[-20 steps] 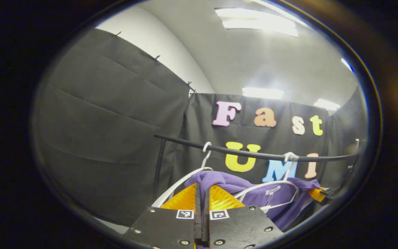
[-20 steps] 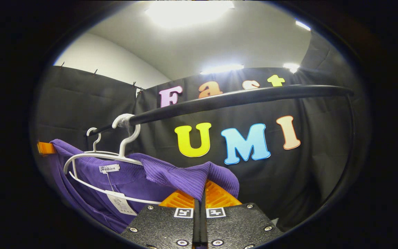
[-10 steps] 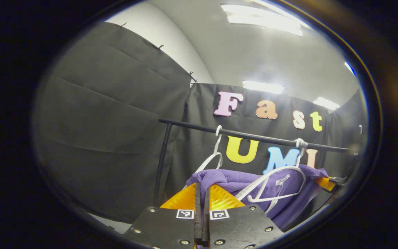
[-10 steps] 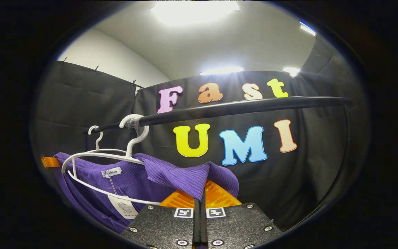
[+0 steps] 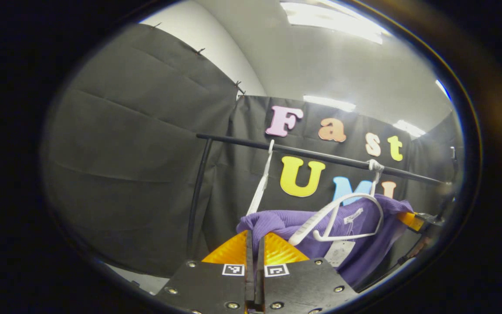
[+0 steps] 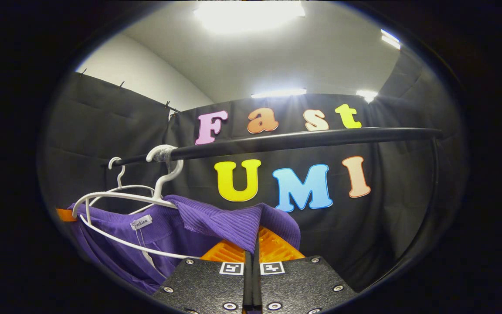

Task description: Grasp the clothes on the hanger with both hands and then place them into the laundry hamper below.

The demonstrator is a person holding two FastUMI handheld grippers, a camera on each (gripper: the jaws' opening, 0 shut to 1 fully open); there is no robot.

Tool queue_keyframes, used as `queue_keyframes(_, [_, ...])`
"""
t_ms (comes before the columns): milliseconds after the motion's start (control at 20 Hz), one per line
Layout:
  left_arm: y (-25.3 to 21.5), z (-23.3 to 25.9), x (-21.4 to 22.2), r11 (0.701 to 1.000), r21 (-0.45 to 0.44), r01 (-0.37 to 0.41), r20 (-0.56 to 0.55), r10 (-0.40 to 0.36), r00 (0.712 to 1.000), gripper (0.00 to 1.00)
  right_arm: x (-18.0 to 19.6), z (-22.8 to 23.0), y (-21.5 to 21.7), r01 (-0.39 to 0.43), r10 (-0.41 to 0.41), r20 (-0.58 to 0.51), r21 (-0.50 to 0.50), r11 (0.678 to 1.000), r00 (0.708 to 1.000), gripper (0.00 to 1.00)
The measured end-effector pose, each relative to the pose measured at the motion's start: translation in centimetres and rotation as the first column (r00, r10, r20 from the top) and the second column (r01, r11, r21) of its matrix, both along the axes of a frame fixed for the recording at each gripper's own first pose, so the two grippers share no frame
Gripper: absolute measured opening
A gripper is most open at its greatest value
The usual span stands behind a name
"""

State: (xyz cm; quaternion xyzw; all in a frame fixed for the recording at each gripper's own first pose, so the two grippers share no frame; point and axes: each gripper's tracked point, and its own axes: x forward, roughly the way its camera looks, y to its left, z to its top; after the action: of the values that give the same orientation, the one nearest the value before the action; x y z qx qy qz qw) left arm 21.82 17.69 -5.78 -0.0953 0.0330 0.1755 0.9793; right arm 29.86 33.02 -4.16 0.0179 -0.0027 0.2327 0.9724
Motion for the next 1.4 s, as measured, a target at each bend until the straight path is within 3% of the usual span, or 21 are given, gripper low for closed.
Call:
queue_keyframes(800, [-4.8, -5.4, 0.9, 1.0, -0.003, -0.007, -0.069, 0.007, 0.998, 0.01, 2.8, -1.9, -0.6, 0.011, -0.011, -0.004, -0.002, 1.0, 1.0, 0.0])
queue_keyframes(1400, [-11.0, -5.7, 5.9, 0.999, 0.04, 0.016, -0.062, -0.014, 0.998, 0.01, 5.6, -3.3, -3.4, 0.001, 0.0, 0.047, -0.034, 0.999, 0.999, 0.0])
